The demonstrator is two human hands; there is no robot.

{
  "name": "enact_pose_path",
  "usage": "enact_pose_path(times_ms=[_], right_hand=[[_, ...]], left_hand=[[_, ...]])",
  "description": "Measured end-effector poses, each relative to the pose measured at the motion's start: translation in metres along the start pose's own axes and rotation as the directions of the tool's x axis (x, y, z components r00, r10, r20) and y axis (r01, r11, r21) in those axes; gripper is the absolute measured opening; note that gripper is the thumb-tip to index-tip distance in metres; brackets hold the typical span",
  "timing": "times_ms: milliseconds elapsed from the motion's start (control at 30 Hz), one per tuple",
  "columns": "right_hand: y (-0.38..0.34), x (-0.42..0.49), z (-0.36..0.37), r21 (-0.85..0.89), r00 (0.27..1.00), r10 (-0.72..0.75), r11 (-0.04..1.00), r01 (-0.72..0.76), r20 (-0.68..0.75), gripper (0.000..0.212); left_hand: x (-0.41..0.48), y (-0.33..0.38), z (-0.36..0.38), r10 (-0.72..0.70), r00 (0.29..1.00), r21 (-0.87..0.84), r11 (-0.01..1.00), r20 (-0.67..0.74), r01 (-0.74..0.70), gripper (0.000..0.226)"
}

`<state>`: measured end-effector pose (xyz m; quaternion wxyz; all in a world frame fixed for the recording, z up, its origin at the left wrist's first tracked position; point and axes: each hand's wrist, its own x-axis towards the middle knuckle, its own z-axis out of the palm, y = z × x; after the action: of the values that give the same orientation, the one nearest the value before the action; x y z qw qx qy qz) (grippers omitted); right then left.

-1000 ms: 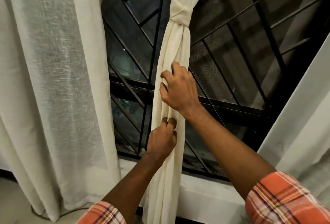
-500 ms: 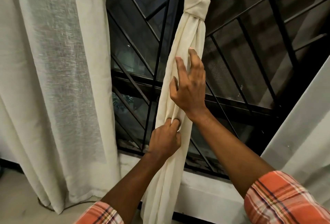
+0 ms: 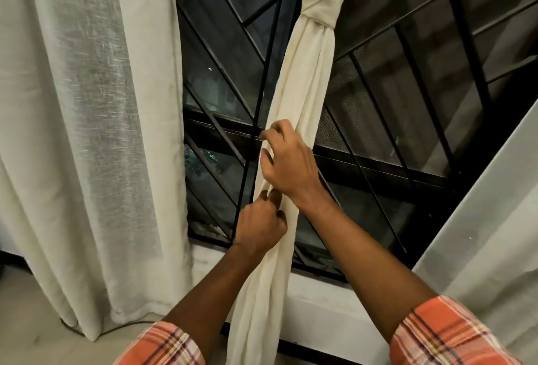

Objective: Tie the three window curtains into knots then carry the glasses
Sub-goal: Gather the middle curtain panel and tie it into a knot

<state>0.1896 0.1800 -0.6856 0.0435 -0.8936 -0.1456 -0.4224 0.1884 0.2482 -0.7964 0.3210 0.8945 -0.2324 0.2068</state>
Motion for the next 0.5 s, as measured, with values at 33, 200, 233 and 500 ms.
enact_pose_path(times_ms=[33,200,233,500], right_hand=[[0.000,-0.009,0.004,0.028,0.995,-0.028,0.999,0.031,-0.101,0.026],[0.007,-0.019,0.007,0.085,0.917,0.129,0.991,-0.105,-0.376,0.032],[0.006,-0.015,0.005,0.064,0.938,0.133,0.991,-0.118,-0.321,0.031],[0.002,-0.007,0.005,-0.205,0.944,0.144,0.975,-0.084,0.298,0.031]], left_hand=[[-0.001,-0.002,-0.001,-0.008,1.000,-0.005,1.000,-0.002,0.008,0.033],[-0.005,0.000,-0.005,0.005,0.999,-0.073,0.997,-0.044,-0.008,0.018],[-0.005,0.001,-0.003,0.017,0.999,-0.066,0.998,-0.045,-0.020,0.019],[-0.005,0.006,0.007,0.100,0.995,0.001,0.995,-0.022,-0.100,0.029]])
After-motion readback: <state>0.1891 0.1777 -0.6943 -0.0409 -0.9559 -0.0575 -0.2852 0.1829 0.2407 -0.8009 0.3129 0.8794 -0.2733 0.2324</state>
